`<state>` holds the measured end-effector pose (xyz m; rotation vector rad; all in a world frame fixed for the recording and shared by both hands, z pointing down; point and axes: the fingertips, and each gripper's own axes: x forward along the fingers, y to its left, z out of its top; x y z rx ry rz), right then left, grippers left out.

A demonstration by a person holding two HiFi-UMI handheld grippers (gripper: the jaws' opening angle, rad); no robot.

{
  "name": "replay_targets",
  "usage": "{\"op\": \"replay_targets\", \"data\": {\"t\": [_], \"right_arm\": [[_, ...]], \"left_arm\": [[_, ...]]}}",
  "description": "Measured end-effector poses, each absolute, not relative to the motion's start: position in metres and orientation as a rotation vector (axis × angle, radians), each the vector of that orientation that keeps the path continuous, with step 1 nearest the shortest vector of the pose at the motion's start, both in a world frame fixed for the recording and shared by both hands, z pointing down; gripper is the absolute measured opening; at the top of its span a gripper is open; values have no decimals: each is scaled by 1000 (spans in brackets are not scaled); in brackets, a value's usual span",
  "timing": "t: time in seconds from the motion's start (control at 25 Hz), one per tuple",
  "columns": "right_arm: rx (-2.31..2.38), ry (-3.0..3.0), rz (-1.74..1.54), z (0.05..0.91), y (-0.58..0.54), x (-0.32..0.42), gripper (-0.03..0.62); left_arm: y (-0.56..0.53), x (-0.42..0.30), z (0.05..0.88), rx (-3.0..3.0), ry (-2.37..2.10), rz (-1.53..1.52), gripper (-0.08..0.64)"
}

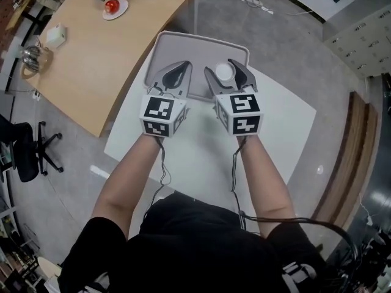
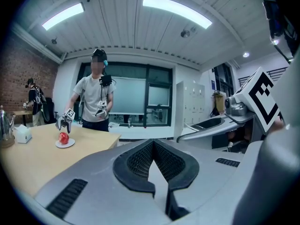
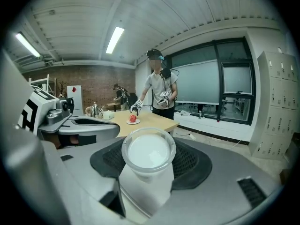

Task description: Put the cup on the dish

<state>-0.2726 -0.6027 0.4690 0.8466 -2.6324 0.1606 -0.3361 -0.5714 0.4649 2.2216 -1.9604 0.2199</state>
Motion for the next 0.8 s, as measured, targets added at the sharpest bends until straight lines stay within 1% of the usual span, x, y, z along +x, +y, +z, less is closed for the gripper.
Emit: {"op": "replay_targets", "data": {"t": [0.8], "right_arm": [[800, -2583, 181, 549, -653, -314, 244]], "left_arm": [[-626, -369, 553, 2141, -1946, 298, 6]]}}
